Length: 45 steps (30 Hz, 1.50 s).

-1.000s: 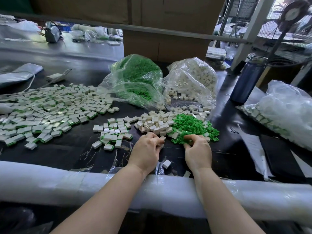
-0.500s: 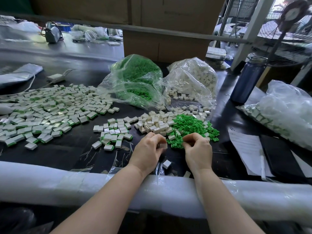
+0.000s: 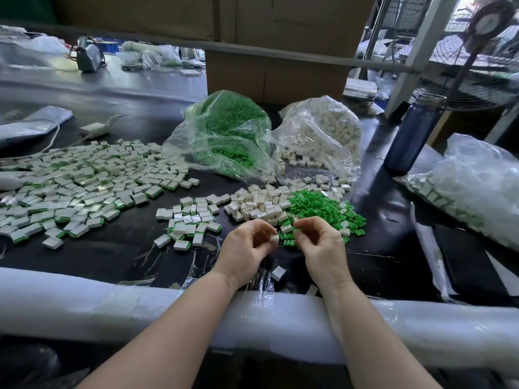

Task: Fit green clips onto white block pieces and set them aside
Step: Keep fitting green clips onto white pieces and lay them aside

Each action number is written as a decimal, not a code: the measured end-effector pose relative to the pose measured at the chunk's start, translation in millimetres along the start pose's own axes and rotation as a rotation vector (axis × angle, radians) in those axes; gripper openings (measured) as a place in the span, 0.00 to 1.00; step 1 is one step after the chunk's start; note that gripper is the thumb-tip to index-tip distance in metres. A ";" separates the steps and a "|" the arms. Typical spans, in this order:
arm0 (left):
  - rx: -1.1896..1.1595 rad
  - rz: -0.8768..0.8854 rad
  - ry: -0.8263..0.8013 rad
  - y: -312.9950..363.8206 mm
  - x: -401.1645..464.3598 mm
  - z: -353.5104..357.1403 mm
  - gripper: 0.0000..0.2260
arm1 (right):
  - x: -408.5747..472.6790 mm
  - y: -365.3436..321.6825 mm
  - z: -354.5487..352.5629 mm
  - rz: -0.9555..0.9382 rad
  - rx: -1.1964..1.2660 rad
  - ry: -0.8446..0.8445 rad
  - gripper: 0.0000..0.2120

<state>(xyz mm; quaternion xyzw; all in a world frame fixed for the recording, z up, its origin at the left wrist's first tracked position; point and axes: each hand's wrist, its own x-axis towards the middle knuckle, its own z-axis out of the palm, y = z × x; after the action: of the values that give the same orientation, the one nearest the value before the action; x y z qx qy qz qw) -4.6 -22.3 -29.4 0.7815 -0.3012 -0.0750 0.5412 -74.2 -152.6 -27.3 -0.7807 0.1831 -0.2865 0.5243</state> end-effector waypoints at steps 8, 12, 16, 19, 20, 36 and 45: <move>-0.178 -0.060 -0.035 1.8 0.4 -2.9 0.06 | -1.7 -2.2 -1.4 -0.007 0.101 -0.055 0.11; -0.215 -0.078 -0.033 3.3 1.3 -3.7 0.04 | -2.2 -2.9 -2.4 0.095 0.229 -0.119 0.08; -0.247 -0.093 -0.071 3.5 1.0 -2.9 0.03 | -2.9 -4.0 -2.1 0.132 0.304 -0.154 0.06; -0.249 -0.093 -0.092 2.5 1.5 -1.9 0.01 | -2.7 -3.5 -2.9 0.137 0.326 -0.143 0.05; -0.253 -0.093 -0.091 2.3 1.5 -1.8 0.01 | -2.7 -3.2 -3.2 0.136 0.328 -0.135 0.05; -0.262 -0.100 -0.103 -0.7 2.3 -1.6 0.03 | -2.8 0.0 -3.0 0.150 0.314 -0.156 0.05; -0.286 -0.117 -0.095 -2.4 2.9 -1.3 0.06 | -3.2 -1.9 -2.5 0.154 0.324 -0.207 0.10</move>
<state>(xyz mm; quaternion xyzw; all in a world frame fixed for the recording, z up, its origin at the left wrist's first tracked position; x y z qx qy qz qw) -0.7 -22.3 -30.4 0.7084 -0.2667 -0.1852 0.6267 -78.3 -151.8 -25.7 -0.6951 0.1387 -0.1896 0.6795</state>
